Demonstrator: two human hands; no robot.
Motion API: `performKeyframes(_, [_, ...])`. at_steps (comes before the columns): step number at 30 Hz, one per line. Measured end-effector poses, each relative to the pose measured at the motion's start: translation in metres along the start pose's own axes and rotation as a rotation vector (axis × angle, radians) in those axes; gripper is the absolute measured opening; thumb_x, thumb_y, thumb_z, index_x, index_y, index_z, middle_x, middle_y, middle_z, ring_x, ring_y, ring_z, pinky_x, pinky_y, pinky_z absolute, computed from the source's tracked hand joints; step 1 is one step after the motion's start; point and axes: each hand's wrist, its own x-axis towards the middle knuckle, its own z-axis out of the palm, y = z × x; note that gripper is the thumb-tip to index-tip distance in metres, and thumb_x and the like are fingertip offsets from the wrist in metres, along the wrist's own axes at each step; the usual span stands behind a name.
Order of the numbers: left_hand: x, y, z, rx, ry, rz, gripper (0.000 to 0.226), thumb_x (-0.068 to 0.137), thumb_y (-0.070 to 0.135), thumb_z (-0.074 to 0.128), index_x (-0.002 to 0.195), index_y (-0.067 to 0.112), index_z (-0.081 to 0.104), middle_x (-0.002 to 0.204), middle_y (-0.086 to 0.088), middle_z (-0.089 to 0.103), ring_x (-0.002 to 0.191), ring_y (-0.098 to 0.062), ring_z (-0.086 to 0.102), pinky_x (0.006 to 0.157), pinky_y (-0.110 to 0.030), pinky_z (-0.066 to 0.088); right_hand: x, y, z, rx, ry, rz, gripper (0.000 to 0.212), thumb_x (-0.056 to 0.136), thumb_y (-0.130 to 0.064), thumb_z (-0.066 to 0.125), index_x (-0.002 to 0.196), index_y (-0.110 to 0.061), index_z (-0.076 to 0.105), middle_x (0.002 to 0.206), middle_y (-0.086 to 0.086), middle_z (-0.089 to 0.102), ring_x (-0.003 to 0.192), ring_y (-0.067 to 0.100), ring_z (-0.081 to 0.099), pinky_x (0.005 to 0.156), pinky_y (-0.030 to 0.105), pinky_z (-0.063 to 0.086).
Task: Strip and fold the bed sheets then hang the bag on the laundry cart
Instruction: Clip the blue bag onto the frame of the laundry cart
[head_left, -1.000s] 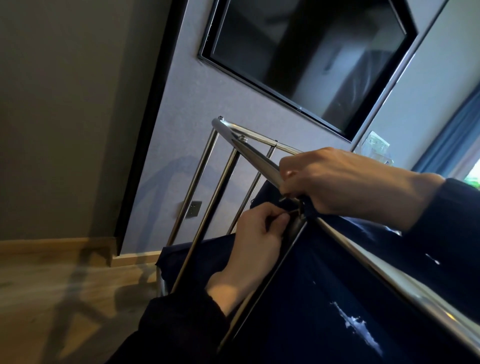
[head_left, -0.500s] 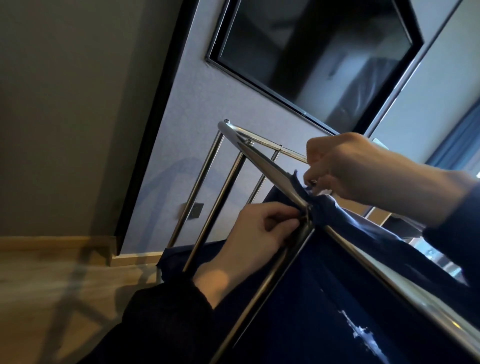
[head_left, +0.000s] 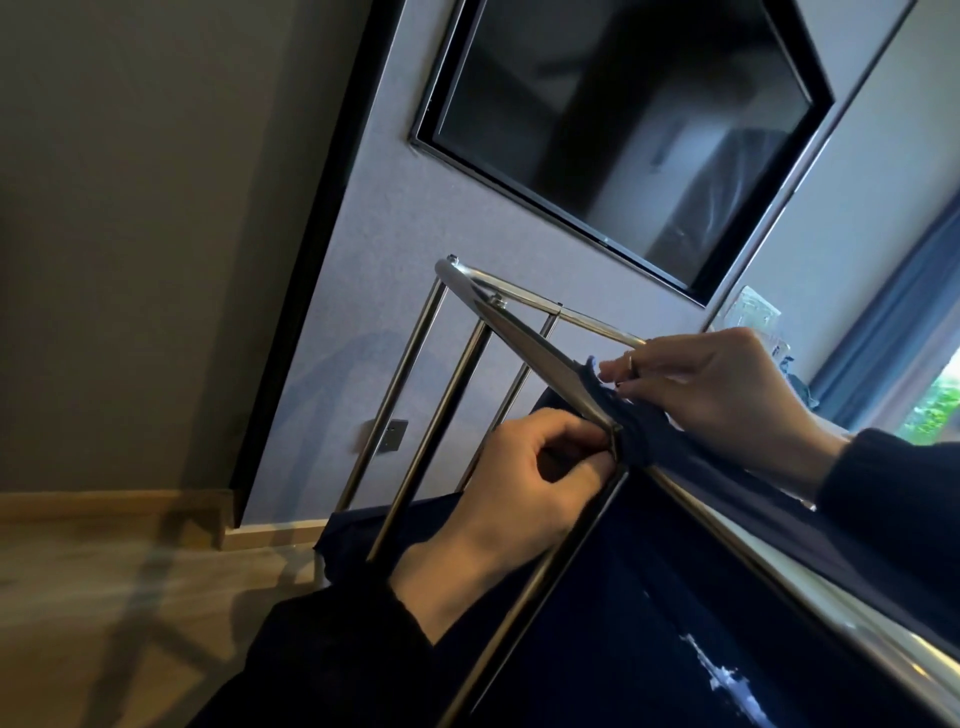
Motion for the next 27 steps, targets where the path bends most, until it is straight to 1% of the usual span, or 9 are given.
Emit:
performKeyframes(2, [-0.003,0.000,0.003,-0.068,-0.016,-0.019,0.014,0.082,0.013,0.072,0.095,0.014,0.068,0.084,0.007,0.070,0.082,-0.006,0.066,0.072,-0.017,0.051,-0.001,-0.003,0.001,0.076,-0.005,0.020,0.025,0.076,0.006,0.072,0.073,-0.018,0.073,0.081,-0.015,0.073,0.075,0.001,0.069,0.078,0.014,0.053])
performKeyframes(6, [-0.006,-0.008,0.017,-0.136,0.078,-0.040,0.028,0.077,0.007,0.076,0.098,0.021,0.064,0.095,0.003,0.072,0.091,-0.009,0.068,0.084,-0.024,0.054,0.002,-0.003,0.003,0.113,0.013,0.029,0.024,0.075,0.004,0.073,0.072,-0.019,0.073,0.075,-0.005,0.074,0.069,0.005,0.067,0.078,0.024,0.056])
performKeyframes(10, [-0.007,-0.016,0.030,-0.056,0.244,0.095,0.030,0.078,0.005,0.074,0.089,0.030,0.063,0.091,-0.003,0.070,0.086,-0.010,0.068,0.077,-0.019,0.052,0.007,0.001,0.002,0.058,0.018,-0.010,0.031,0.072,0.001,0.078,0.068,-0.029,0.072,0.071,-0.012,0.073,0.069,0.002,0.068,0.073,0.018,0.055])
performKeyframes(12, [-0.007,-0.019,0.033,-0.033,0.293,0.178,0.022,0.080,0.006,0.071,0.088,0.026,0.064,0.089,-0.006,0.068,0.083,-0.011,0.067,0.074,-0.019,0.051,0.009,0.001,-0.001,-0.096,-0.003,-0.117,0.025,0.070,-0.001,0.080,0.069,-0.025,0.074,0.070,-0.013,0.072,0.066,-0.004,0.065,0.068,0.013,0.050])
performKeyframes(15, [-0.006,-0.022,0.036,-0.041,0.337,0.254,0.007,0.082,0.011,0.066,0.088,0.014,0.065,0.083,-0.002,0.065,0.079,-0.010,0.064,0.071,-0.017,0.049,0.013,-0.001,-0.006,-0.307,-0.080,-0.406,0.008,0.072,-0.004,0.077,0.075,-0.011,0.076,0.071,-0.012,0.069,0.068,-0.010,0.061,0.066,0.006,0.045])
performKeyframes(17, [-0.006,-0.023,0.039,-0.021,0.361,0.279,0.007,0.083,0.010,0.065,0.088,0.015,0.064,0.082,0.002,0.062,0.078,-0.005,0.061,0.070,-0.014,0.047,0.015,-0.003,-0.010,-0.382,-0.164,-0.535,0.005,0.076,-0.004,0.072,0.078,-0.008,0.075,0.073,-0.005,0.071,0.069,0.000,0.062,0.065,0.012,0.048])
performKeyframes(19, [-0.006,-0.023,0.041,0.007,0.386,0.284,0.007,0.082,0.014,0.064,0.087,0.019,0.064,0.081,0.007,0.060,0.077,0.000,0.059,0.069,-0.010,0.044,0.017,-0.004,-0.013,-0.423,-0.206,-0.592,0.007,0.080,-0.006,0.069,0.079,-0.007,0.075,0.073,0.000,0.071,0.068,0.009,0.064,0.066,0.020,0.051])
performKeyframes(22, [-0.003,-0.020,0.040,0.019,0.393,0.273,0.005,0.080,0.020,0.064,0.084,0.023,0.064,0.079,0.010,0.060,0.077,0.002,0.058,0.069,-0.008,0.043,0.018,-0.003,-0.015,-0.507,-0.238,-0.635,0.012,0.085,-0.010,0.065,0.076,-0.007,0.072,0.068,0.004,0.067,0.062,0.022,0.062,0.059,0.032,0.050])
performKeyframes(27, [0.000,-0.017,0.043,0.009,0.428,0.229,0.008,0.077,0.028,0.064,0.079,0.034,0.061,0.078,0.007,0.061,0.074,-0.003,0.059,0.067,-0.013,0.046,0.022,0.002,-0.017,-0.589,-0.282,-0.679,0.015,0.086,-0.001,0.059,0.073,-0.005,0.067,0.065,0.009,0.060,0.060,0.029,0.056,0.055,0.037,0.047])
